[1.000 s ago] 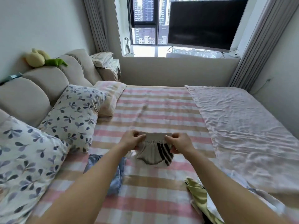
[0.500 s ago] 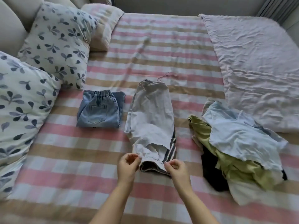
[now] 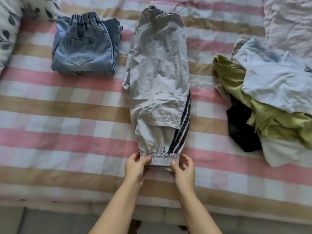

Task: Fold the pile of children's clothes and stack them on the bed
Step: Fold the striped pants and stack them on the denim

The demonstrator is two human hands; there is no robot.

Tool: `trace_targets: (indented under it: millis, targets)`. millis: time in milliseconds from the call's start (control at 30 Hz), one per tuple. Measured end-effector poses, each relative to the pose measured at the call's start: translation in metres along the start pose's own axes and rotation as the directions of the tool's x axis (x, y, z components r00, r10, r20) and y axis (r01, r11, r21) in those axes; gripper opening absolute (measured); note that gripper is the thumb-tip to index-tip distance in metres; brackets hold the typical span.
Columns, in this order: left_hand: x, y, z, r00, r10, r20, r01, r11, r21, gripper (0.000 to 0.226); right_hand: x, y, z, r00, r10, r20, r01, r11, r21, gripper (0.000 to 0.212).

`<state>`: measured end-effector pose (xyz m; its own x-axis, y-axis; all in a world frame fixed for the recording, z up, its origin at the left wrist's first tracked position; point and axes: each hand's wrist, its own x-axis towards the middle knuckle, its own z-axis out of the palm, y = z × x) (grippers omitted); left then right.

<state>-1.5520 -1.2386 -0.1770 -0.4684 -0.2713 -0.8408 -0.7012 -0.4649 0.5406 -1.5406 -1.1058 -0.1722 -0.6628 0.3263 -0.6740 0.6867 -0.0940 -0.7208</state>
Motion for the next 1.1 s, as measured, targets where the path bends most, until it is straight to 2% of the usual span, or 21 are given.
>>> trace_targets:
  millis: [167,233,300,433,567,700,800,867,933,967,1100]
  targets:
    - [-0.009,-0.019,-0.014,0.997,0.046,0.068,-0.04,0.996,-0.081,0.028,-0.013,0.013,0.001,1.0,0.007,0.007,-0.007,1.0,0.006,0.003]
    - [-0.011,-0.023,-0.018,0.993,0.042,0.107,-0.03,0.994,-0.109,0.028,-0.016,0.017,-0.002,1.0,-0.013,0.004,0.013,0.999,-0.04,0.022]
    - [-0.012,-0.026,-0.021,0.992,-0.01,0.125,0.032,0.983,-0.181,0.027,-0.016,0.021,-0.004,0.999,-0.011,-0.041,0.009,0.998,-0.054,0.029]
    - [-0.018,-0.036,-0.026,0.978,-0.157,0.139,0.198,0.912,-0.358,0.023,-0.02,0.033,-0.005,0.975,0.159,-0.157,-0.146,0.985,0.089,0.017]
    - [-0.024,-0.053,-0.028,0.974,-0.223,0.047,0.217,0.846,-0.487,0.019,-0.025,0.048,-0.006,0.931,0.323,-0.172,-0.28,0.932,0.23,0.015]
    - [-0.027,-0.066,-0.027,0.965,-0.262,0.003,0.219,0.802,-0.556,0.018,-0.026,0.058,-0.008,0.908,0.375,-0.189,-0.321,0.91,0.264,0.016]
    - [-0.032,-0.064,-0.026,0.979,-0.194,-0.063,0.15,0.894,-0.421,0.019,-0.027,0.053,-0.012,0.93,0.304,-0.208,-0.271,0.947,0.175,0.013]
    - [-0.035,-0.058,-0.03,0.983,-0.018,-0.181,-0.015,0.983,-0.18,0.027,-0.029,0.044,-0.015,0.958,0.213,-0.193,-0.203,0.977,0.071,0.022]
    - [-0.035,-0.049,-0.037,0.942,0.181,-0.283,-0.166,0.983,0.074,0.025,-0.029,0.031,-0.02,0.976,0.094,-0.196,-0.104,0.994,-0.039,0.027]
    - [-0.034,-0.04,-0.04,0.919,0.243,-0.31,-0.21,0.968,0.136,0.02,-0.026,0.021,-0.021,0.977,0.031,-0.213,-0.05,0.995,-0.082,0.026]
    - [-0.001,0.01,-0.032,0.895,0.333,-0.298,-0.27,0.934,0.232,0.019,0.011,-0.025,-0.016,0.964,-0.115,-0.24,0.088,0.989,-0.122,0.019]
